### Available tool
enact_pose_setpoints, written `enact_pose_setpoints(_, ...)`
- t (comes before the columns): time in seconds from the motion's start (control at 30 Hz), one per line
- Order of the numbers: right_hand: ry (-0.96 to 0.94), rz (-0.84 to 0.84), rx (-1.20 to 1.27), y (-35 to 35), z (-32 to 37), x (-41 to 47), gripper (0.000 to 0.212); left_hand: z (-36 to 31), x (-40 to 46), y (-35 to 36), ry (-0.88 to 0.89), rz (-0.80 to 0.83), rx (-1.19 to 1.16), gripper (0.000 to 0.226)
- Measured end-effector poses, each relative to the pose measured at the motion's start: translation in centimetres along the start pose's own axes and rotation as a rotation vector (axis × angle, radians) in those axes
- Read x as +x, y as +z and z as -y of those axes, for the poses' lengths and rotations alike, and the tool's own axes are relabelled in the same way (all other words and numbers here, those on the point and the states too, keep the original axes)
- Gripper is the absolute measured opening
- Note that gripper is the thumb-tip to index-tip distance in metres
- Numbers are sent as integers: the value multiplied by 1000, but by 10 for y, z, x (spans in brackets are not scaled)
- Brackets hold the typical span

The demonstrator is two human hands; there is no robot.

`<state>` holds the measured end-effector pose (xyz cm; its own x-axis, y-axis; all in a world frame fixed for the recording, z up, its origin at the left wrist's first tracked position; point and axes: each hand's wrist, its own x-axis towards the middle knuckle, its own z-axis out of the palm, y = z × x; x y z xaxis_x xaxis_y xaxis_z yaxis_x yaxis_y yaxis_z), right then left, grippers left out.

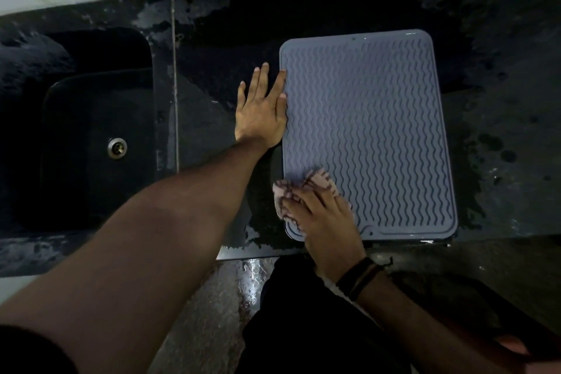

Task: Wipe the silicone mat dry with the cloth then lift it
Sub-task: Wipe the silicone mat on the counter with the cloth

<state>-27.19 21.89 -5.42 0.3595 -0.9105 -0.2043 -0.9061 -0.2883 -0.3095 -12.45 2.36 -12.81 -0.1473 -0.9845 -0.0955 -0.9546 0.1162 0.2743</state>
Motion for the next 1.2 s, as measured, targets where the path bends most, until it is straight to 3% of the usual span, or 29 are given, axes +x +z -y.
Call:
enact_pose_setpoints(0.1, 50, -92, 25, -13, -2, 27, 53, 0, 1, 0, -2, -1, 2, 55)
enact_pose_setpoints(0.27, 52, 13, -53, -14, -1, 65, 56, -1, 2, 1, -14, 4, 22, 55)
enact_pose_setpoints(0.47, 61, 78, -20, 14, 0, 9, 49, 0, 1, 1, -12, -3, 12, 56)
enact_pose_setpoints(0.6, 14, 130, 7, 13, 4, -23, 59, -1, 1, 0, -11, 0, 7, 55)
enact_pose_setpoints(0.87, 45, -212, 76, -22, 0, 21, 51, -1, 2, 0, -13, 5, 7, 55)
enact_pose_setpoints(1.03, 84, -8, -22, -9, -6, 53, 57, -1, 3, 1, -20, 10, 18, 55)
enact_pose_setpoints(1.2, 70, 30, -22, 13, -2, 7, 51, -1, 1, 0, -28, 3, 19, 55)
